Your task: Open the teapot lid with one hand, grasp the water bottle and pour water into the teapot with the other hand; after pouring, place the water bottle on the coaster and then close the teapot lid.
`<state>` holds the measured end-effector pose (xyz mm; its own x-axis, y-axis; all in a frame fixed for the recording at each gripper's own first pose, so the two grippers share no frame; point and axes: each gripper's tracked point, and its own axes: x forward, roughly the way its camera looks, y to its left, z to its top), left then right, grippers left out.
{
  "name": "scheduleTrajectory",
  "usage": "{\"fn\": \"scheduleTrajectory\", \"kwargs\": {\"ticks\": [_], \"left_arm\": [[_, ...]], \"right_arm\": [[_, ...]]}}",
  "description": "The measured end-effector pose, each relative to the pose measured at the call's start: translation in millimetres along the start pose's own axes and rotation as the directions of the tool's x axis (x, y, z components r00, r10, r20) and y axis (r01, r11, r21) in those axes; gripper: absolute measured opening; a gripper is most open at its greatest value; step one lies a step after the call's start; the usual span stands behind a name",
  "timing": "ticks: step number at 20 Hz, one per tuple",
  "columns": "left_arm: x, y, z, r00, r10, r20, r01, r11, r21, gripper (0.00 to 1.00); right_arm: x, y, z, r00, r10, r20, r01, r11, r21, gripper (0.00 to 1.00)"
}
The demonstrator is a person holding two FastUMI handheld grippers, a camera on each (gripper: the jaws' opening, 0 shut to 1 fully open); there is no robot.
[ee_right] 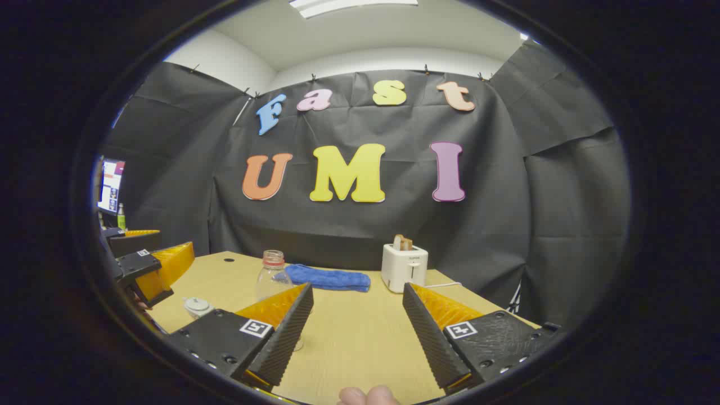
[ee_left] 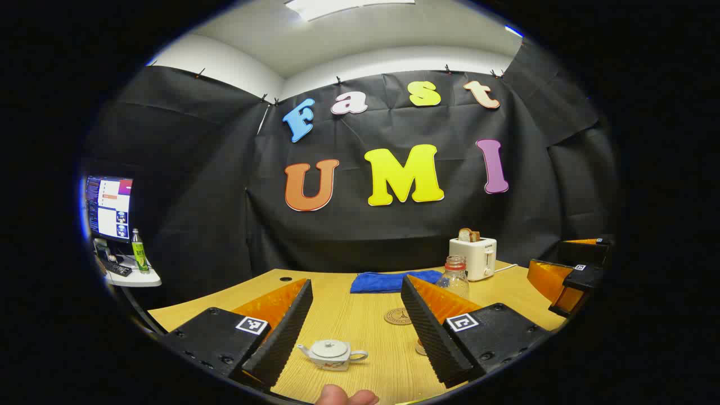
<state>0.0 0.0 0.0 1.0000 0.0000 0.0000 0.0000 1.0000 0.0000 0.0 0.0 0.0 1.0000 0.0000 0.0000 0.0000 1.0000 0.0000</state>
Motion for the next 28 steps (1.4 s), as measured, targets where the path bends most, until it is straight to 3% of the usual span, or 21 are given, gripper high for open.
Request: {"fn": "scheduleTrajectory", "kwargs": {"ticks": [22, 28], "left_arm": [[1, 8, 6, 1.000, 0.010, 0.013, -0.010, 1.000, 0.001, 0.99], [-6, 17, -14, 1.000, 0.006, -0.024, -0.006, 1.000, 0.003, 0.99]], "right_arm": [[-2, 0, -7, 1.000, -0.013, -0.020, 0.014, 1.000, 0.008, 0.98], [-3, 3, -12, 1.000, -0.004, -0.018, 0.004, 1.000, -0.002, 0.98]]}}
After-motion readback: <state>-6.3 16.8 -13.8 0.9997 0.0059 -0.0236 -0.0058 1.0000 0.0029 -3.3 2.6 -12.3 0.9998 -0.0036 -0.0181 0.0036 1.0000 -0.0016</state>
